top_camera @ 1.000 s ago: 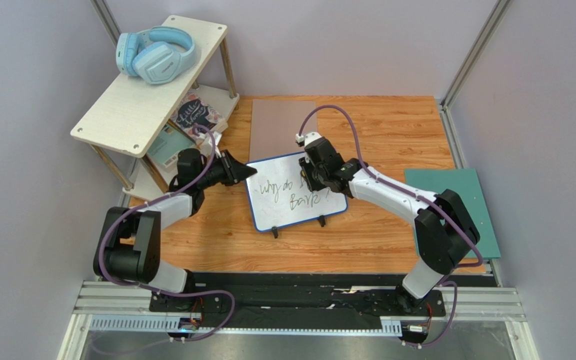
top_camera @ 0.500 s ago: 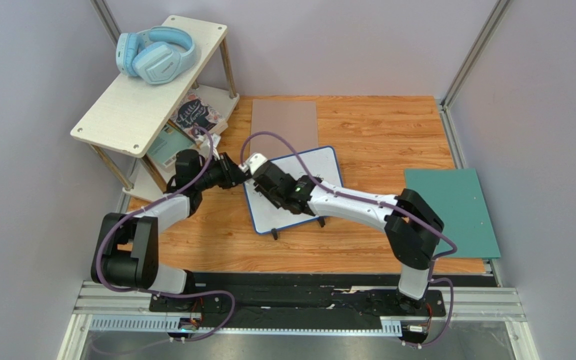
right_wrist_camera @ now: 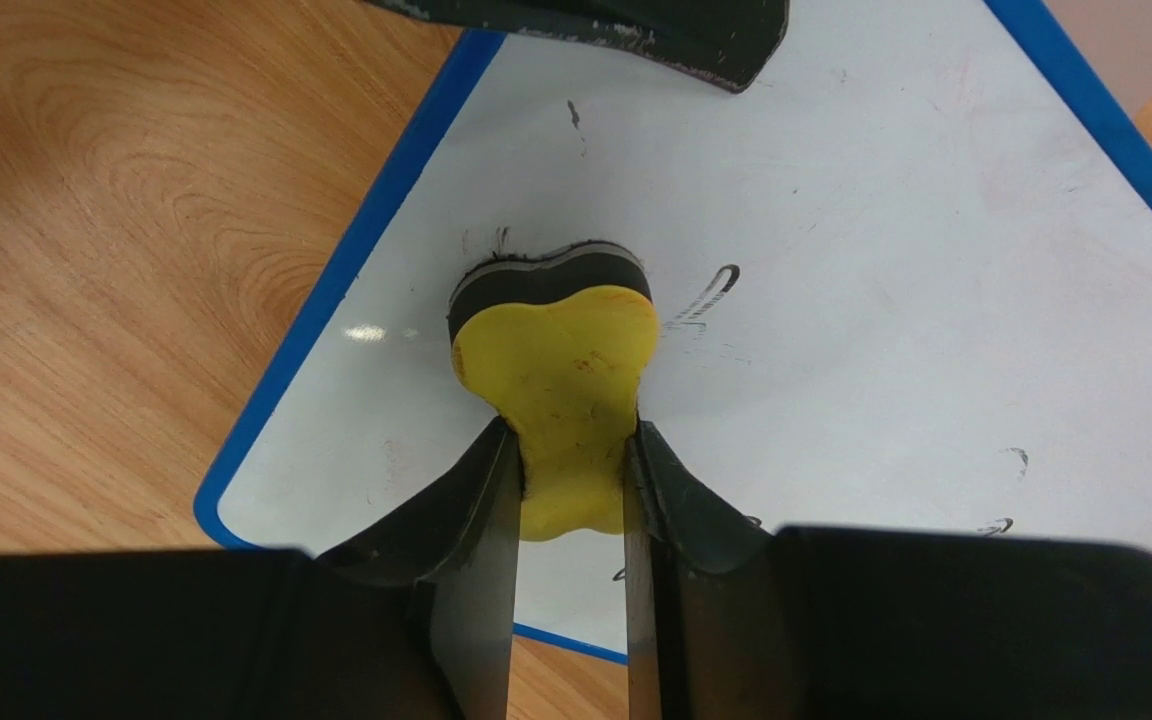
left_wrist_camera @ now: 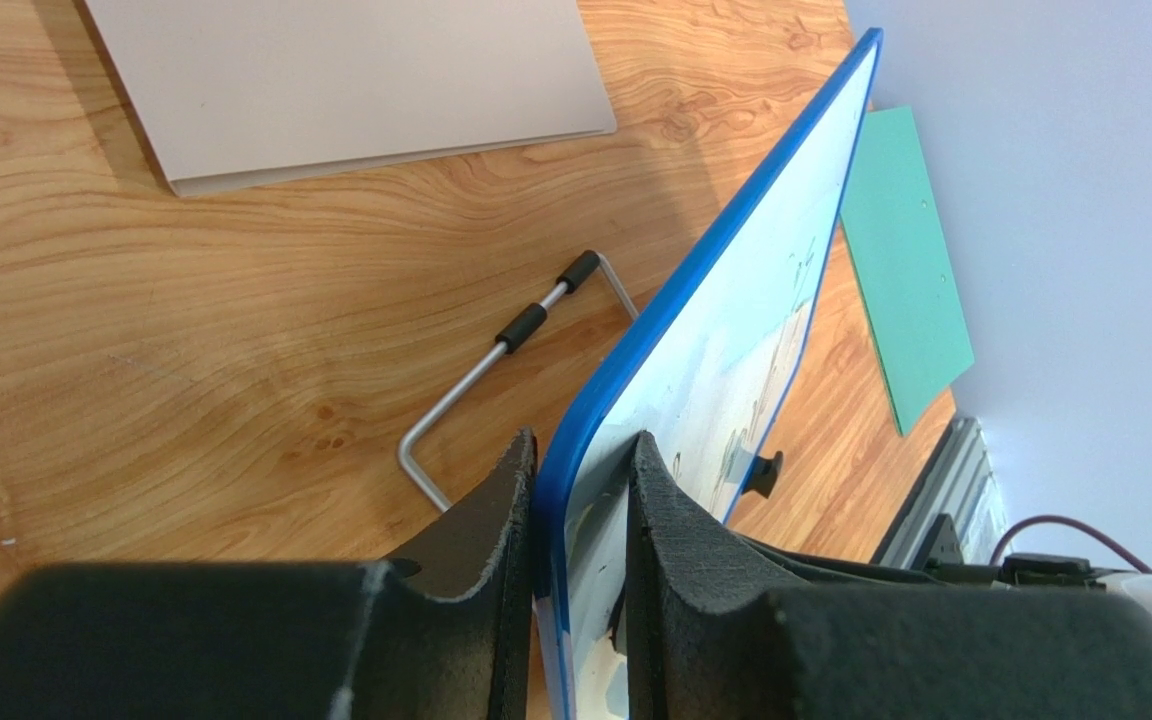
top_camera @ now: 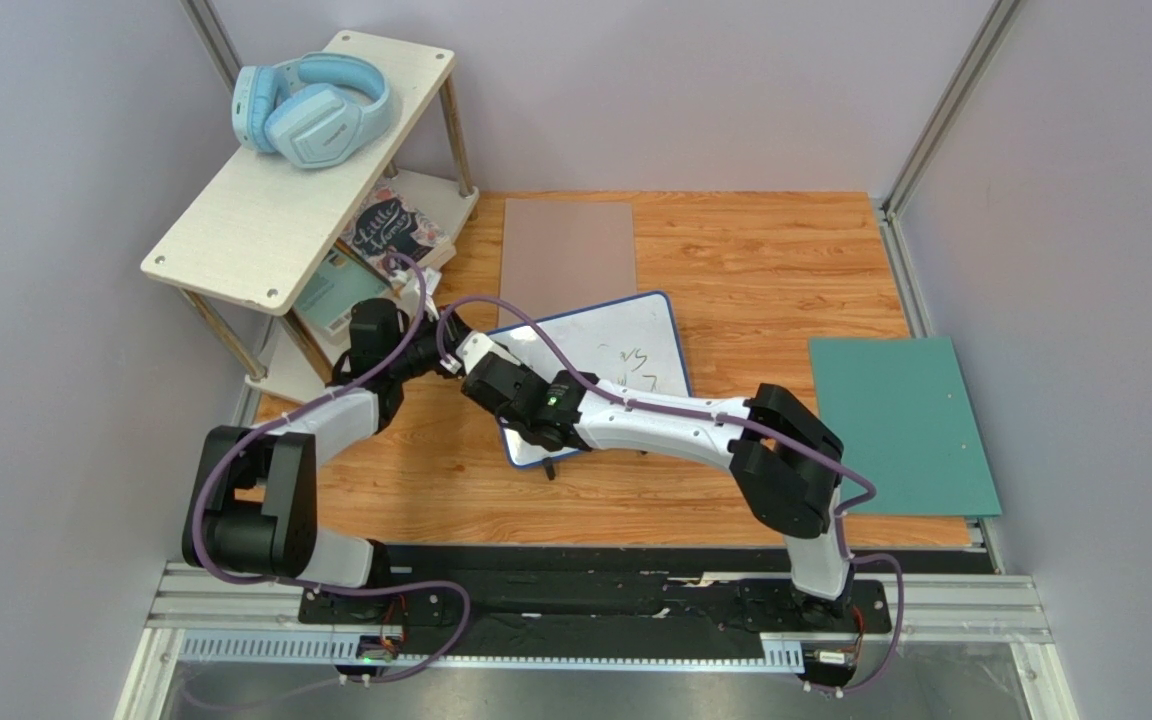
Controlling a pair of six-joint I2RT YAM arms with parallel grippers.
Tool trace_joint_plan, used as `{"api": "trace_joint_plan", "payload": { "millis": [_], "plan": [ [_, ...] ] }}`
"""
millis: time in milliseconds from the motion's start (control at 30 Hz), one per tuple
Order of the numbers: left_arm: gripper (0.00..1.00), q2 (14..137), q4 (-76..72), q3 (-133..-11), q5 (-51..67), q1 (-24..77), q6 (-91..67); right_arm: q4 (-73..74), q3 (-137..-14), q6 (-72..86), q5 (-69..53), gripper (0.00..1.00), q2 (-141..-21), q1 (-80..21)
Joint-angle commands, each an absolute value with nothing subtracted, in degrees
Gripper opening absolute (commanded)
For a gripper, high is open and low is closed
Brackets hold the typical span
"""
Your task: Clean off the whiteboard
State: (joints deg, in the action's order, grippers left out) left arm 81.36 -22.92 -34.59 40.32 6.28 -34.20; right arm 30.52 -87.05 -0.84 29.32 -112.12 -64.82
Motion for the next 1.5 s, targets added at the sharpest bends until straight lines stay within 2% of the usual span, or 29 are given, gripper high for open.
{"api": "trace_joint_plan", "payload": {
  "millis": [0, 267, 633, 867, 1300, 1467],
  "plan": [
    [0.00, 80.95, -16.44, -34.63, 34.01, 6.42, -26.46, 24.08, -89.99, 1.32, 30.94, 0.00, -116.01, -63.54],
    [0.00, 80.07, -15.30, -33.66, 33.66, 6.15, -25.49, 23.99, -92.55, 4.04, 34.89, 0.00, -114.53, -61.18],
    [0.00, 79.98, -14.59, -33.57, 34.54, 5.89, -24.35, 21.97, -87.63, 9.83, 39.90, 0.00, -109.08, -56.61],
    [0.00, 79.72, -13.89, -33.49, 35.24, 5.89, -23.73, 21.36, -86.57, 9.50, 34.29, 0.00, -108.54, -55.28],
    [0.00, 79.28, -13.53, -34.72, 35.51, 5.89, -23.99, 24.17, -83.86, 1.15, 19.70, 0.00, -110.83, -63.02],
    [0.00, 79.45, -13.54, -35.24, 35.86, 5.89, -24.34, 24.78, -82.79, 1.93, 23.37, 0.00, -112.15, -62.76]
  ]
}}
